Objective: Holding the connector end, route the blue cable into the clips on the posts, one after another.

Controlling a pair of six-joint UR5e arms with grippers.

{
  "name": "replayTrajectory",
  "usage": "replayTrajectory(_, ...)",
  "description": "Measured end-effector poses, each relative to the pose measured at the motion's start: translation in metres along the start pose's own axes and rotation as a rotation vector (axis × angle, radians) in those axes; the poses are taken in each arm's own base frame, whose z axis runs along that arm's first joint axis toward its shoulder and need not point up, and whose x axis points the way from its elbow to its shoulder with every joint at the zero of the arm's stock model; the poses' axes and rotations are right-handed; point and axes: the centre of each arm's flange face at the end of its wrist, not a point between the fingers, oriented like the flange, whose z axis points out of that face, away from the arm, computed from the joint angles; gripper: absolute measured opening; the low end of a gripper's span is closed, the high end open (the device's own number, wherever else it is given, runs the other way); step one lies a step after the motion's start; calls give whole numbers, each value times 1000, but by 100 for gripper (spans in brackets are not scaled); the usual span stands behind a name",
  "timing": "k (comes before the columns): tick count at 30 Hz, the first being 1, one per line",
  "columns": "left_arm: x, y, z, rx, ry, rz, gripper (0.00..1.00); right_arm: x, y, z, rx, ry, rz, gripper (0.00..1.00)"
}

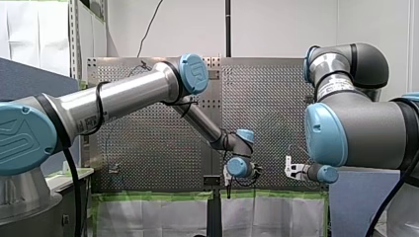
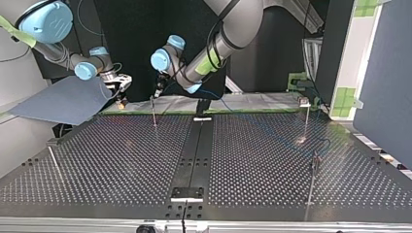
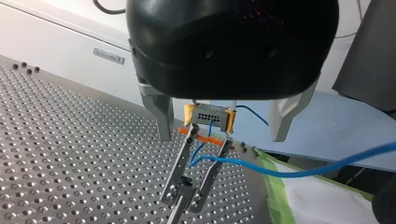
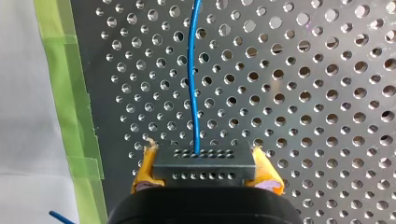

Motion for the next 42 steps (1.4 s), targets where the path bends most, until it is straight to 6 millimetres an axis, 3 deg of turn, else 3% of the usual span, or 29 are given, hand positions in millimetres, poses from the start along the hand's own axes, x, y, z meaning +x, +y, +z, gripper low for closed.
replayTrajectory(11, 1, -7, -19, 2, 46, 54, 100, 0, 2, -1, -4, 0, 1, 0)
replayTrajectory(29, -70, -11, -55, 10, -124, -43, 100, -1, 2, 0, -2, 2, 1, 0)
replayTrajectory(42, -129, 10, -82, -8, -274, -230, 100, -1, 0, 0, 0, 0, 4, 0)
